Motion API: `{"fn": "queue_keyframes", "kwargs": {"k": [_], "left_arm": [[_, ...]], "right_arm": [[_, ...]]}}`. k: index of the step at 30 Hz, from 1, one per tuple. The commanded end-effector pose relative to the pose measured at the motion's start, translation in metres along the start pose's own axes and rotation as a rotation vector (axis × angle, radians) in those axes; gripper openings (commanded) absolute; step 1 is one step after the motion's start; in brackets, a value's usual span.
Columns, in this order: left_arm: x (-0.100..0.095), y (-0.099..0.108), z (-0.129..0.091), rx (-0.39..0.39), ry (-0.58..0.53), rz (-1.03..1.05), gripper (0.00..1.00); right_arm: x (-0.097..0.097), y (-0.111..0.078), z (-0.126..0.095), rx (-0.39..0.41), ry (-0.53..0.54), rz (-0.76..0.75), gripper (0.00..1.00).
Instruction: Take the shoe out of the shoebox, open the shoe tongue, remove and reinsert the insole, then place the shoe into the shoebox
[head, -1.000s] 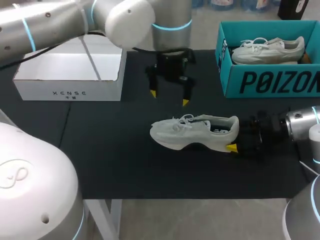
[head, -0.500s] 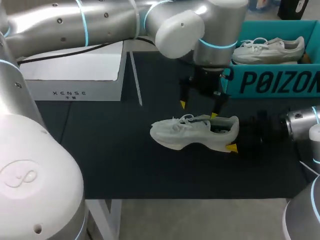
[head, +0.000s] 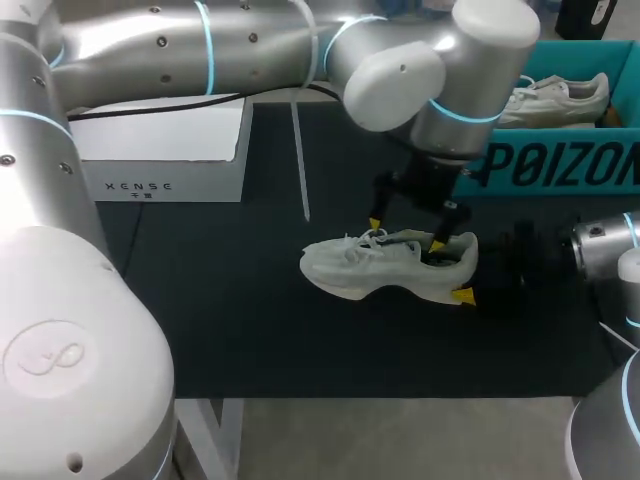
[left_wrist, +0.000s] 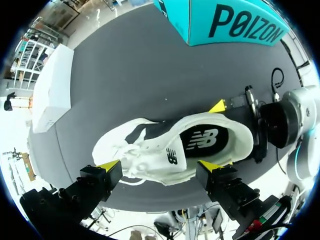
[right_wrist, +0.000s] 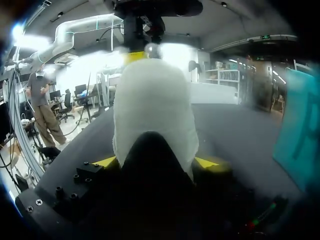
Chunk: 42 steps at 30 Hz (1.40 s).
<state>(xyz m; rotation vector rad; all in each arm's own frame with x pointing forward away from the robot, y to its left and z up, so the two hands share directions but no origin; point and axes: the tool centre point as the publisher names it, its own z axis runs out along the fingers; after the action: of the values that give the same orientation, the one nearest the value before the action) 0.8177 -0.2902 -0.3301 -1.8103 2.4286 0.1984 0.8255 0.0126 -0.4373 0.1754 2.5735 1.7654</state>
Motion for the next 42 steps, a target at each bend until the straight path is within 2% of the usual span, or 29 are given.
{"fn": "queue_keyframes", "kwargs": {"k": [1, 17, 25, 26, 27, 29, 42], "left_arm": [[-0.005, 0.003, 0.004, 0.009, 0.008, -0.012, 1.00], [0.004, -0.003, 0.048, -0.026, -0.017, -0.052, 1.00], [-0.004, -0.005, 0.045, -0.008, -0.031, -0.074, 1.00], [-0.005, -0.005, 0.043, -0.002, -0.033, -0.077, 0.90], [-0.006, -0.005, 0.042, 0.002, -0.035, -0.078, 0.40], [-0.007, -0.004, 0.040, 0.009, -0.036, -0.074, 0.00], [-0.024, 0.002, 0.022, 0.044, -0.049, -0.087, 0.00]], "right_arm": [[-0.002, -0.005, 0.006, 0.001, 0.000, 0.002, 0.00], [-0.002, -0.005, 0.006, 0.001, 0.000, 0.002, 0.00], [-0.002, -0.005, 0.006, 0.001, 0.000, 0.002, 0.00], [-0.002, -0.005, 0.006, 0.001, 0.000, 0.002, 0.00], [-0.002, -0.005, 0.006, 0.001, 0.000, 0.002, 0.00], [-0.002, -0.005, 0.006, 0.001, 0.000, 0.002, 0.00], [-0.002, -0.005, 0.006, 0.001, 0.000, 0.002, 0.00]]}}
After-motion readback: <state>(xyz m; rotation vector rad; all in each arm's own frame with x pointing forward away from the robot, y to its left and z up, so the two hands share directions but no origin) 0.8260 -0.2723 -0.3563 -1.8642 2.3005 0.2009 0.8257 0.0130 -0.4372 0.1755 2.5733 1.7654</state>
